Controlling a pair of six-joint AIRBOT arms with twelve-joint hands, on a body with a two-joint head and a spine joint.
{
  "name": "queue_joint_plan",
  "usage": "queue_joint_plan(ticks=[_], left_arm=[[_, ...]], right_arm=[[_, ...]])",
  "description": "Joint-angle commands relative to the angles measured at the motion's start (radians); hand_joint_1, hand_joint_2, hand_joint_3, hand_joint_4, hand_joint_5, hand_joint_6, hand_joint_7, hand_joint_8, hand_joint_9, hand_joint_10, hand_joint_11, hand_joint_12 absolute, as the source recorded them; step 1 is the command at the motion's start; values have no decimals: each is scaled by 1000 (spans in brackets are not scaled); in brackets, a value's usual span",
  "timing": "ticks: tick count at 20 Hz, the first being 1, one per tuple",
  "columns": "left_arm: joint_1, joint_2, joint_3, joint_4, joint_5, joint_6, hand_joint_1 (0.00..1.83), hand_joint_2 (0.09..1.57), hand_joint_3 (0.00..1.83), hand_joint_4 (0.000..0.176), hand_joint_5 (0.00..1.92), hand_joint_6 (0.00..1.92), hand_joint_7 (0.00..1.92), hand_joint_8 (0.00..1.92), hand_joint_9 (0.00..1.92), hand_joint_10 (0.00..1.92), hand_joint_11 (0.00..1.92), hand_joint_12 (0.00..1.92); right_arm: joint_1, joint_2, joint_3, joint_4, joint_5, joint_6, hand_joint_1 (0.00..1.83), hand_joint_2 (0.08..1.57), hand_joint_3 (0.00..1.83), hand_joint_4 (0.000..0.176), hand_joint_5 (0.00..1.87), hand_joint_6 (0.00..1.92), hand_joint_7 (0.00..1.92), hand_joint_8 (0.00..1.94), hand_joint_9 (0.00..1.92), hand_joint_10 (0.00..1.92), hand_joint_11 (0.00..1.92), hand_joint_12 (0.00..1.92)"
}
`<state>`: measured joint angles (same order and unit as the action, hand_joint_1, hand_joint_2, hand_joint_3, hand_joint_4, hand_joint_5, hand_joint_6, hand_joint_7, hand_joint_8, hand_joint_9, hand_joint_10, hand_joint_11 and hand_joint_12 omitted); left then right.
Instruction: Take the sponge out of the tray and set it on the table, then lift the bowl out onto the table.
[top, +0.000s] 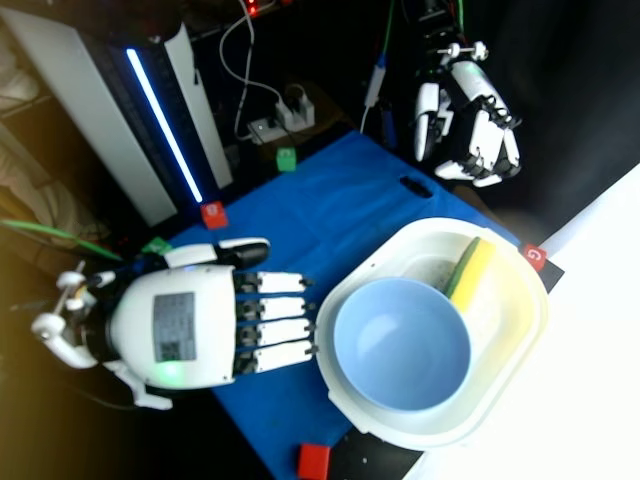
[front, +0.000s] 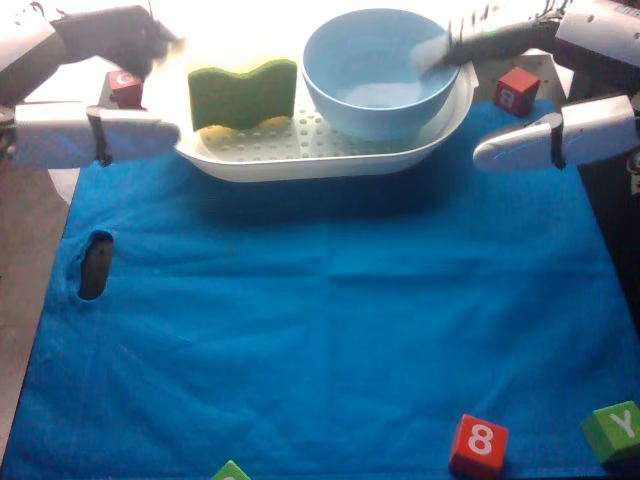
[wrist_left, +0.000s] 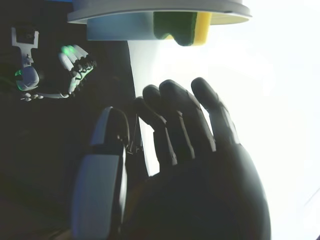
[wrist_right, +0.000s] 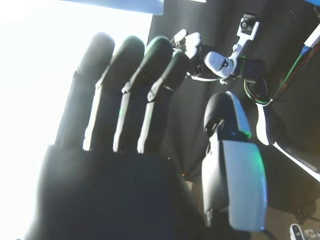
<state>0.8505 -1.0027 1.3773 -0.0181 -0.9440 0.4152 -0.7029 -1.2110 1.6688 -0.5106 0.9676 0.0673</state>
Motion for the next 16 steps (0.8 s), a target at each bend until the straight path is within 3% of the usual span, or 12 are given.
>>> queue_joint_plan(ticks=[1, 2, 3, 4, 5, 8, 9, 11, 12, 13, 15, 16], left_arm=[[-16, 8, 7, -35, -120, -7, 551, 897, 7, 176, 215, 3, 271, 2, 308, 7, 26, 585], [-20, 8, 7, -35, -121, -7, 556, 916, 1, 175, 217, 0, 269, 1, 313, 1, 4, 631], [-24, 8, 8, -33, -122, -7, 560, 946, 2, 163, 206, 0, 264, 0, 331, 0, 0, 712], [-32, 8, 10, -30, -118, -6, 560, 946, 2, 163, 206, 0, 264, 0, 331, 0, 0, 712], [-55, 4, 20, -24, -99, 2, 600, 950, 2, 155, 204, 0, 264, 0, 332, 0, 0, 686], [-155, -51, 86, 30, 14, 9, 649, 964, 4, 151, 250, 11, 324, 13, 345, 4, 0, 699], [-194, -78, 117, 61, 71, 9, 671, 966, 1, 162, 293, 9, 384, 11, 375, 6, 0, 740], [-262, -119, 163, 122, 166, 9, 724, 982, 0, 153, 373, 3, 489, 3, 474, 7, 10, 796], [-300, -144, 191, 162, 230, 9, 752, 981, 0, 147, 397, 2, 521, 3, 509, 6, 1, 832], [-313, -157, 204, 179, 260, 9, 773, 976, 0, 139, 412, 4, 538, 4, 523, 6, 0, 810], [-336, -192, 241, 221, 340, 9, 835, 964, 0, 98, 445, 6, 557, 4, 531, 3, 0, 897], [-348, -213, 265, 246, 386, 9, 823, 975, 1, 82, 442, 2, 553, 1, 539, 4, 0, 967]], right_arm=[[8, 0, -1, 69, 95, 7, 646, 1050, 14, 120, 293, 8, 175, 3, 132, 3, 1, 394], [6, -1, -1, 69, 93, 7, 650, 1051, 10, 131, 290, 5, 176, 3, 138, 5, 9, 398], [4, -1, -1, 69, 90, 7, 638, 1053, 8, 128, 287, 2, 164, 0, 134, 2, 5, 400], [4, -1, 0, 69, 89, 7, 638, 1053, 8, 128, 287, 2, 164, 0, 134, 2, 5, 400], [4, -1, 1, 69, 89, 7, 667, 1057, 8, 114, 290, 3, 163, 0, 135, 2, 0, 402], [4, -2, 1, 71, 89, 7, 643, 1062, 4, 108, 284, 1, 160, 0, 130, 1, 5, 386], [3, -3, 2, 71, 89, 7, 641, 1064, 5, 123, 285, 1, 164, 2, 136, 3, 12, 388], [0, -6, 4, 70, 89, 7, 651, 1066, 4, 146, 278, 0, 158, 0, 141, 3, 20, 388], [-2, -7, 5, 70, 89, 7, 646, 1065, 3, 143, 276, 0, 156, 0, 138, 2, 16, 386], [-2, -8, 6, 70, 89, 7, 641, 1065, 2, 136, 277, 0, 156, 0, 136, 1, 9, 384], [-2, -10, 10, 70, 89, 7, 629, 1062, 0, 126, 285, 3, 155, 0, 133, 0, 8, 391], [-2, -10, 10, 70, 89, 7, 606, 1061, 0, 132, 280, 1, 149, 0, 127, 0, 6, 391]])
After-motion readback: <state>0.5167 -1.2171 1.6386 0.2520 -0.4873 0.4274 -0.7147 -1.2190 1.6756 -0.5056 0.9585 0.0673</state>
